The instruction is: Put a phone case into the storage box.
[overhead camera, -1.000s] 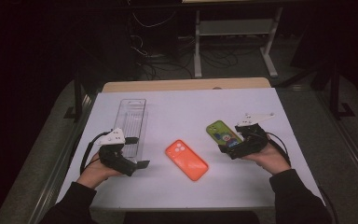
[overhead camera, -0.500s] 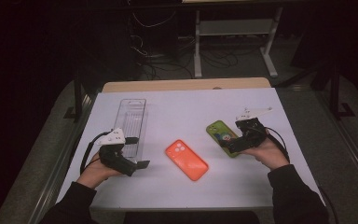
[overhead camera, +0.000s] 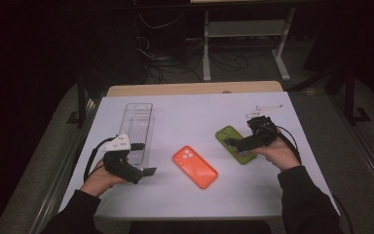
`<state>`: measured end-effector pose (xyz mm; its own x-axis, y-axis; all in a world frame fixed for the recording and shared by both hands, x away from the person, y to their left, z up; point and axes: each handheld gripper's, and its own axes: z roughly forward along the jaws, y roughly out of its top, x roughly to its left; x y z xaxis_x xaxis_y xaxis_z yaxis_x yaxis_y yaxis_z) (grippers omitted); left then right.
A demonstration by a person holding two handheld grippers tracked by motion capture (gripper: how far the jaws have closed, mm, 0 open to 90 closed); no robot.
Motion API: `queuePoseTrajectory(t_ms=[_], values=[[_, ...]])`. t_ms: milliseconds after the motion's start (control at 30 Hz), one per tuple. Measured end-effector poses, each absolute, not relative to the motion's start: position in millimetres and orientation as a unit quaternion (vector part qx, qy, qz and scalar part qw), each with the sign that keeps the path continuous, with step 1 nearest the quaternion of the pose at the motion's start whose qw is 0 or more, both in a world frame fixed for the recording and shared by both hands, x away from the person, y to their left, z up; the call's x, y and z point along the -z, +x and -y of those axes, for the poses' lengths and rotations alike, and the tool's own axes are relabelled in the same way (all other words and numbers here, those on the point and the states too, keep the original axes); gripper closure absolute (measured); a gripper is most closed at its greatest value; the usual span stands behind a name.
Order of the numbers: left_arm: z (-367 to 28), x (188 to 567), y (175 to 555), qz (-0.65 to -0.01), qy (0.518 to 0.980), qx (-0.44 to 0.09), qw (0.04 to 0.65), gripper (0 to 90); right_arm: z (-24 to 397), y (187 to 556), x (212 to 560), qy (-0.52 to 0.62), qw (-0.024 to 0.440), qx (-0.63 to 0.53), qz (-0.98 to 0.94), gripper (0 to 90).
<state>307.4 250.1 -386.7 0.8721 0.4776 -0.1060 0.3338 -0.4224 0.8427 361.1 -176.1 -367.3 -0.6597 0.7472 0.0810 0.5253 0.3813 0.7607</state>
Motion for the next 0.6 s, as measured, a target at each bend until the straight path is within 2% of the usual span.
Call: queuePoseTrajectory(t_ms=[600], values=[[-249,387,307,-0.241,0.839,-0.075,0.482,0.0,174,383,369,0.409,0.156,-0.380,-0.815,0.0]])
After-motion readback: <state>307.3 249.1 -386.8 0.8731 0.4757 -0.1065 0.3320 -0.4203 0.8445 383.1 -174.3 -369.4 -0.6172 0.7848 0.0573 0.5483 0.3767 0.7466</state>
